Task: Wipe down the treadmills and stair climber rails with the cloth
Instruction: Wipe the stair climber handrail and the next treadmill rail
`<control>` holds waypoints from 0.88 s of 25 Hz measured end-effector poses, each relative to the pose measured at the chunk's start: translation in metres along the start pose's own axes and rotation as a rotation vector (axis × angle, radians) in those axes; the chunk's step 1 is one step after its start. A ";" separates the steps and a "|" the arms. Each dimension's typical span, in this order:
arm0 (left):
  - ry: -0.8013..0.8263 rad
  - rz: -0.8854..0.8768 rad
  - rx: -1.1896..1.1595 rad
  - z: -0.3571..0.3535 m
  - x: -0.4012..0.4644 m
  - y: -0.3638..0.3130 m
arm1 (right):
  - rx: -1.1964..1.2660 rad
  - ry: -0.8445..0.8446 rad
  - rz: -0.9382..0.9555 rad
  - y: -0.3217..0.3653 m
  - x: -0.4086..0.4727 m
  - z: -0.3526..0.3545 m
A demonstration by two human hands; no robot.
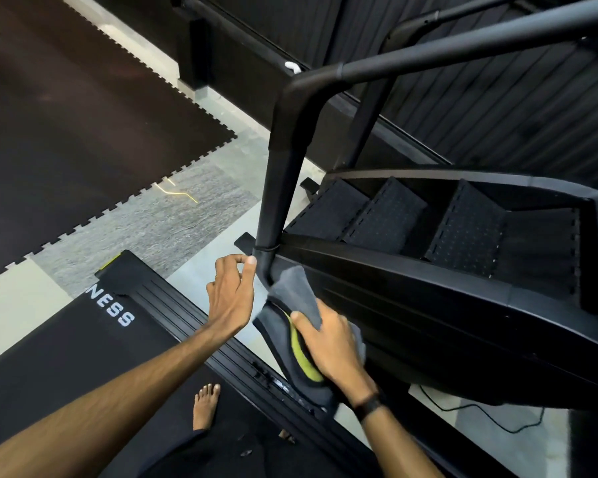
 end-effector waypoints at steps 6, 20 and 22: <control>-0.038 -0.009 0.001 0.018 0.006 -0.002 | 0.249 0.186 -0.388 -0.082 0.030 0.008; 0.050 -0.001 -0.019 -0.005 0.005 -0.013 | 0.157 0.099 -0.101 -0.059 -0.008 0.020; 0.047 0.005 -0.041 0.000 0.009 -0.013 | 0.233 0.144 -0.250 -0.086 0.013 0.021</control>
Point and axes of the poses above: each hand's wrist, its own x-axis towards the middle knuckle, its own z-axis out of the back of the hand, y = z × x, the point moved 8 cm from there along x, towards the middle knuckle, and after that the axes turned 5 degrees about z, right-handed, at the moved point
